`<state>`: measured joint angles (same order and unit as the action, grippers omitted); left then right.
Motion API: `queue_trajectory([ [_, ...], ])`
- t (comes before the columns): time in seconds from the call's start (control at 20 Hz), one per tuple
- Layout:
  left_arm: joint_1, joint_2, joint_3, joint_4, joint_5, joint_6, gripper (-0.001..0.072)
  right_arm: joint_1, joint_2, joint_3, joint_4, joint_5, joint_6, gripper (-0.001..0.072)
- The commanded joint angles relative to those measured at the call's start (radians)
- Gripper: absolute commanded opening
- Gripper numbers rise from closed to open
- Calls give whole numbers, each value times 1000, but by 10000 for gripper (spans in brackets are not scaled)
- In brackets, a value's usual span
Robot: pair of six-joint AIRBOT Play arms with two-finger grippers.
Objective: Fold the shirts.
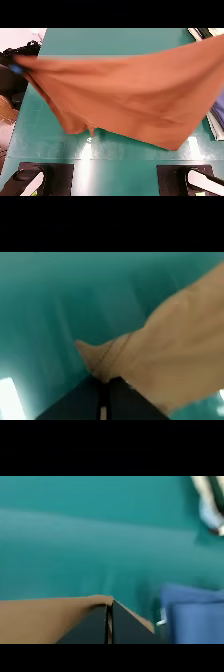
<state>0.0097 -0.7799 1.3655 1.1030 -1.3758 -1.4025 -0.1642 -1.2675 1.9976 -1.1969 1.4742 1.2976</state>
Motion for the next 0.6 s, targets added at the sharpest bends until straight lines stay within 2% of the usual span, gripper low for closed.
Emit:
queue_trajectory([
  [0.0, -1, -76, -329, -1, 121, 13, 25, 87, -198, -121, 16, -19, -1, 11],
  [0.1, -1, -159, -470, 2, 381, 37, 26, 137, -317, -159, 16, -133, -1, 11],
  [0.25, -1, -335, -486, 0, 697, 73, 26, 191, -448, -158, 17, -306, 0, 12],
  [0.35, -1, -452, -444, -8, 812, 71, 26, 216, -495, -158, 18, -377, 0, 12],
  [0.45, -1, -542, -378, -14, 809, 71, 28, 230, -514, -158, 18, -420, 0, 15],
  [0.5, -1, -571, -349, -13, 800, 71, 110, 229, -516, -158, 20, -433, 1, 94],
  [0.55, -1, -584, -329, -13, 798, 71, 360, 229, -516, -157, 21, -433, 2, 308],
])
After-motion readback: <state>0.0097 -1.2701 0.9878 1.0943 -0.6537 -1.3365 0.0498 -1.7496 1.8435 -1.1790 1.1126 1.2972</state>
